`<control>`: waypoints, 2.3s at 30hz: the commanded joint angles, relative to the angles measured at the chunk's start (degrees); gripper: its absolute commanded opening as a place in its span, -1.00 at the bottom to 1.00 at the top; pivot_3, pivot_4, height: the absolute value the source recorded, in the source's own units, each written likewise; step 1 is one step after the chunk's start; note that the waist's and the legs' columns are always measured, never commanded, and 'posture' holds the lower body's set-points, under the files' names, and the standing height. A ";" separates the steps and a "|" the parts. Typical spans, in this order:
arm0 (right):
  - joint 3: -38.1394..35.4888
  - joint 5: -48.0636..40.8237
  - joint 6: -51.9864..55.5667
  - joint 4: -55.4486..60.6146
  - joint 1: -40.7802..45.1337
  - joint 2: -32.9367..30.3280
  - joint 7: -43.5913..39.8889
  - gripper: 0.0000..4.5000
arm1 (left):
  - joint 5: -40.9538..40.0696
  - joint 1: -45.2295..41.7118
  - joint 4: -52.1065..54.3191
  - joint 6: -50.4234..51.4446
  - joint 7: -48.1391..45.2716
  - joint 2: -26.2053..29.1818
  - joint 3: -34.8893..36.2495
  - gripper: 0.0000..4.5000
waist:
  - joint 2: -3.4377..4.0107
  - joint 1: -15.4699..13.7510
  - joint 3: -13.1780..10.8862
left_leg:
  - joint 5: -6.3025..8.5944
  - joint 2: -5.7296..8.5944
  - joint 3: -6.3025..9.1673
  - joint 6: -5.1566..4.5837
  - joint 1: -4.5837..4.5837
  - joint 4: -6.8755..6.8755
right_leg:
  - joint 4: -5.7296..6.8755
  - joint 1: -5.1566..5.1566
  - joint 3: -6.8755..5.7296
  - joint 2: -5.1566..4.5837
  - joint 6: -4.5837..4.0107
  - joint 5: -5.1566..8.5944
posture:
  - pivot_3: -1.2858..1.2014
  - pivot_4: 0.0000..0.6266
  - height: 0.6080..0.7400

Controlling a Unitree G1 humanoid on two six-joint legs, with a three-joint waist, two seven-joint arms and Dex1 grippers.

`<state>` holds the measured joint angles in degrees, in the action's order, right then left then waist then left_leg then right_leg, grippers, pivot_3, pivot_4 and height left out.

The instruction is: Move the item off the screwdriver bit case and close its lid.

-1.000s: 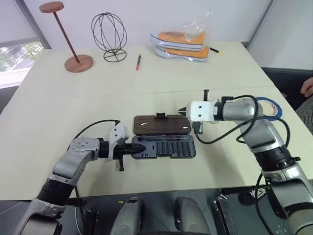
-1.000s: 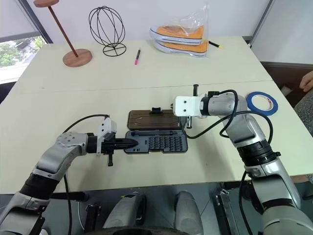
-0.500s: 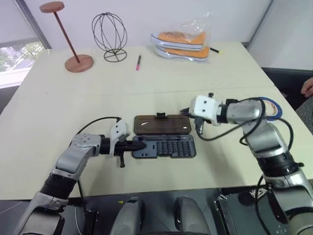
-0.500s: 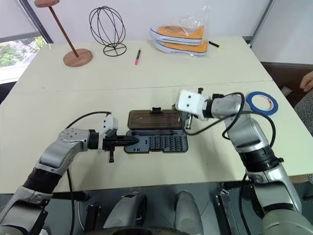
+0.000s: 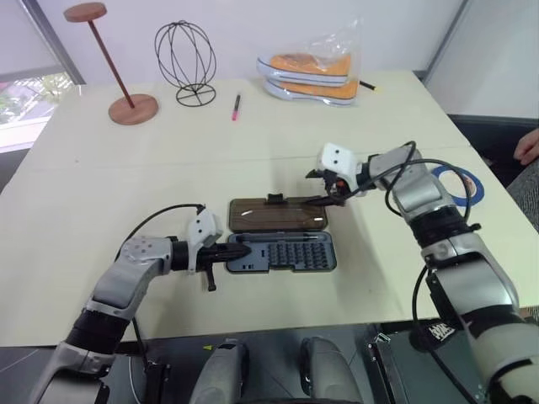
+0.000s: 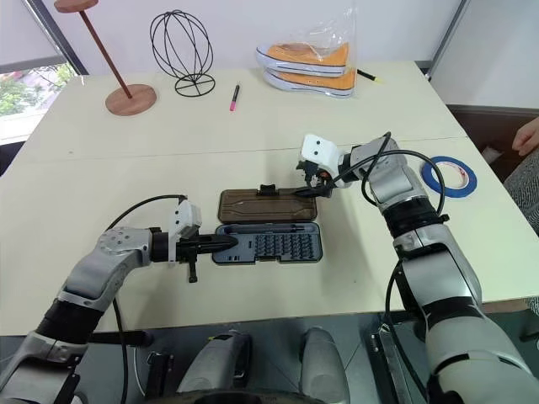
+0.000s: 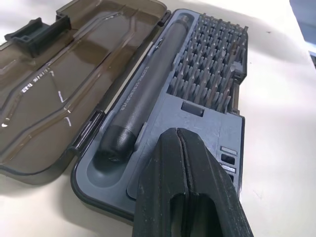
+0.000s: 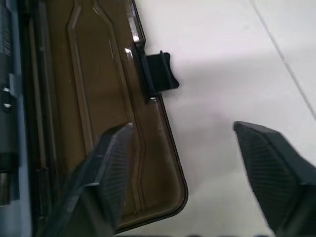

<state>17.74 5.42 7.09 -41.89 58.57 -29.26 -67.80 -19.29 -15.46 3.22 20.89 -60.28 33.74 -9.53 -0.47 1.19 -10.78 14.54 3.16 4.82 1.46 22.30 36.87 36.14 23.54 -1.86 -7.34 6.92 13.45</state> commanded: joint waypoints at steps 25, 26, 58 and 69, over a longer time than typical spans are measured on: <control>-1.58 6.36 -10.21 -28.14 9.02 4.76 2.59 -0.98 | 1.68 4.37 1.63 1.31 3.64 0.87 -0.01 -1.00 | 0.05 0.68 0.02 | -0.01 0.01 0.00 0.02 -0.11 -0.03 | 0.02 -0.08 0.03 0.02 -0.02 -0.01 | 0.03 -0.52 1.00; -1.60 6.54 -10.27 -28.20 8.99 4.82 2.45 -0.98 | 1.70 4.37 1.64 1.30 3.66 0.89 0.03 -1.00 | 0.03 0.95 0.04 | -0.01 0.01 0.00 0.02 -0.16 -0.03 | 0.03 -0.12 0.03 0.02 -0.03 -0.02 | 0.03 -0.52 1.00; -4.57 10.23 -10.70 26.29 -13.19 -6.32 13.38 -0.98 | 2.44 -0.19 -2.13 0.18 2.42 0.26 -1.39 -1.00 | 0.05 -0.30 0.01 | -0.05 -0.02 0.03 0.10 -0.23 -0.20 | 0.00 -0.11 0.05 0.05 -0.12 -0.07 | 0.03 -0.52 1.00; -6.60 9.52 3.90 51.98 -25.02 -9.49 13.22 -0.98 | 2.76 -2.05 -4.87 -0.97 1.32 0.41 -1.30 -1.00 | 0.03 -0.44 0.01 | -0.05 -0.04 0.03 0.09 -0.11 -0.20 | -0.04 -0.05 0.02 0.04 -0.11 -0.06 | 0.03 -0.52 1.00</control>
<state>11.79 16.09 10.31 5.28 33.72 -38.86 -54.42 -18.57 -17.94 0.31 19.34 -59.24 33.67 -10.27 -0.44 0.75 -10.77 14.50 3.11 4.84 1.55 22.19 36.66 36.10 23.49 -1.84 -7.31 6.81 13.39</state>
